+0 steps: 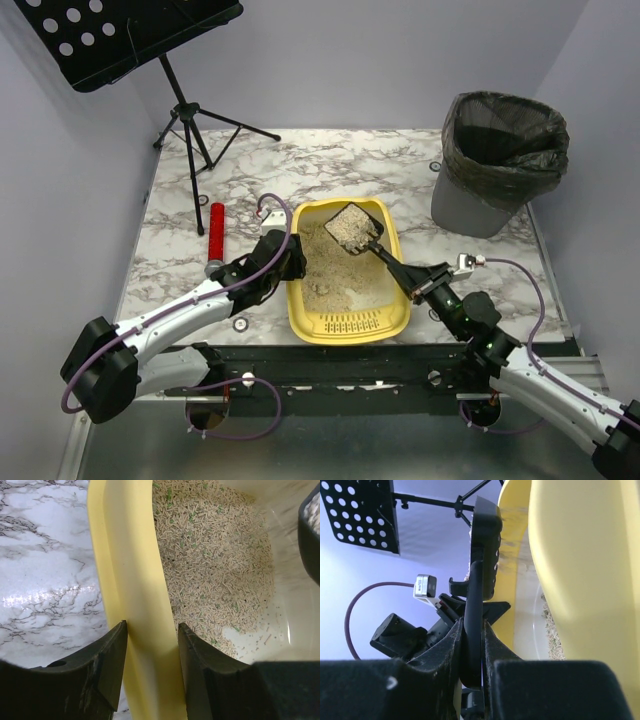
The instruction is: Clean the litter box
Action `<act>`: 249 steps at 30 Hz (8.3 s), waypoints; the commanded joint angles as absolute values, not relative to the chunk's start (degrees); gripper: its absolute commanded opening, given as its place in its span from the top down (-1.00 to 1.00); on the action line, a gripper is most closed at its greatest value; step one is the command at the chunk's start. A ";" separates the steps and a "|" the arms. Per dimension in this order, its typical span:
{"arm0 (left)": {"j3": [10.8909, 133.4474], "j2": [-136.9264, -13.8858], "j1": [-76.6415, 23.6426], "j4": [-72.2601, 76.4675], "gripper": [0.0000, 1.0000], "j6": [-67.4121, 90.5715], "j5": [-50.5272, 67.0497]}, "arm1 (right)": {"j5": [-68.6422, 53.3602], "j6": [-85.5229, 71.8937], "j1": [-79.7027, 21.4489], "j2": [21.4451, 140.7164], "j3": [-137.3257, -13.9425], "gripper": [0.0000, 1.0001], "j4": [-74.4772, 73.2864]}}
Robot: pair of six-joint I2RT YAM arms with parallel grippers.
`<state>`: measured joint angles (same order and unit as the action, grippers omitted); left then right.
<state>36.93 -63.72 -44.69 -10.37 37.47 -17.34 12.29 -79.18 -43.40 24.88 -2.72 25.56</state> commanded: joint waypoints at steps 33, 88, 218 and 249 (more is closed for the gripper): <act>35.51 -63.46 -45.09 -11.08 -0.03 37.79 -13.71 | 19.72 -78.42 -43.59 22.23 -3.06 0.99 26.20; 35.77 -62.84 -45.09 -12.56 -0.01 38.68 -12.75 | 7.85 -81.05 -43.68 27.51 -5.81 0.99 20.71; 31.20 -52.21 -45.09 -10.81 0.07 39.38 -11.42 | 29.49 -43.70 -13.18 41.13 -67.22 0.99 -8.78; 31.99 -53.26 -45.00 -11.78 0.06 38.58 -12.83 | 48.26 4.73 -13.10 67.15 -79.81 0.99 -14.94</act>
